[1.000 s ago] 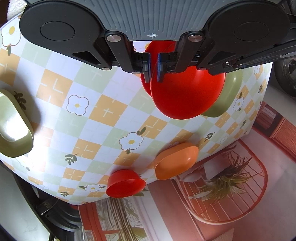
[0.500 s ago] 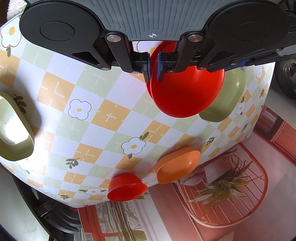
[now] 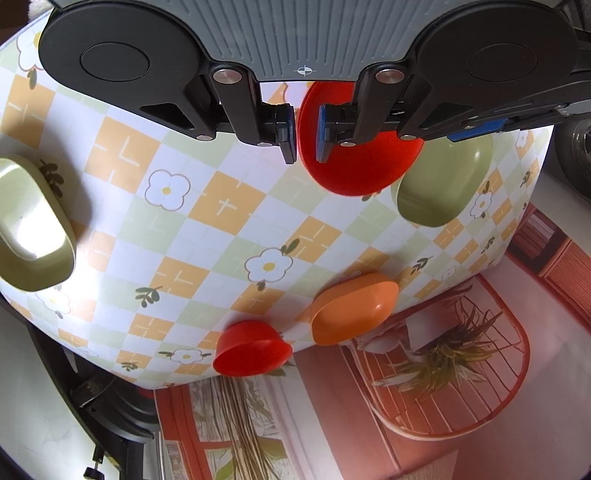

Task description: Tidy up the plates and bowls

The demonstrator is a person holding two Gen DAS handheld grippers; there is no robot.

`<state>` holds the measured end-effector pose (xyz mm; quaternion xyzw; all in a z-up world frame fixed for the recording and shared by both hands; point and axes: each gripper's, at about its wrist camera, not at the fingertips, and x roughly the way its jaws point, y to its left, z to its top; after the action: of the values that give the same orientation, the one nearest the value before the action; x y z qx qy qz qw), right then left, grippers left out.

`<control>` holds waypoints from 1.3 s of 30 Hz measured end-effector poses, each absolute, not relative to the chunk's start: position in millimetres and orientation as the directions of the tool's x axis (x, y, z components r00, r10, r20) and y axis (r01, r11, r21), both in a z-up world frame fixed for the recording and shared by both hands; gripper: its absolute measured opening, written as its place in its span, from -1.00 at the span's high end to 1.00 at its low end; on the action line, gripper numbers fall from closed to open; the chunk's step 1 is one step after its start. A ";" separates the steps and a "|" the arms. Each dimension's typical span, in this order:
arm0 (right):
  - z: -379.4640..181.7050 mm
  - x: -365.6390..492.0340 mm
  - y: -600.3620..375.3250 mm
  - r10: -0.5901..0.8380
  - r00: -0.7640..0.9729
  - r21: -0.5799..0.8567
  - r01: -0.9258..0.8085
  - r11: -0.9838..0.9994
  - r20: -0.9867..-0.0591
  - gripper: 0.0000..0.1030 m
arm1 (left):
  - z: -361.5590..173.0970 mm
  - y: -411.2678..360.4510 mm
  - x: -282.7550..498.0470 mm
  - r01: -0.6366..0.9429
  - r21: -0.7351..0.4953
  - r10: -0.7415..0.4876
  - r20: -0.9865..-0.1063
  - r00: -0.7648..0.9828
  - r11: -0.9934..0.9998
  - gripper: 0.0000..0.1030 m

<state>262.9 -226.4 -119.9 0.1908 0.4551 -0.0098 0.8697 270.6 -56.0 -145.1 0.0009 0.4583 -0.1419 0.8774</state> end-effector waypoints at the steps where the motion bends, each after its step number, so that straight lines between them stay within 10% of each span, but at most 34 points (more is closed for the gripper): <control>1: -116.3 264.4 -229.7 0.150 0.597 0.320 0.190 0.928 -0.788 0.77 | -140.4 -55.4 272.5 0.250 -0.130 -0.251 -0.797 0.550 0.959 0.34; 25: -90.3 347.1 -320.6 -0.097 0.838 0.120 0.189 0.975 -0.537 0.56 | -93.4 -129.2 373.9 0.295 -0.036 -0.257 -0.597 0.760 0.955 0.23; 39: -180.9 452.0 -357.5 -0.077 0.770 0.280 0.320 0.905 -0.633 0.48 | -149.4 -194.2 473.4 0.319 -0.146 -0.328 -0.685 0.651 0.937 0.22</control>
<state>452.0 -357.5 -180.9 0.1896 0.3215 -0.1077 0.9215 473.4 -194.2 -149.4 -0.0061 0.3780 -0.1780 0.9085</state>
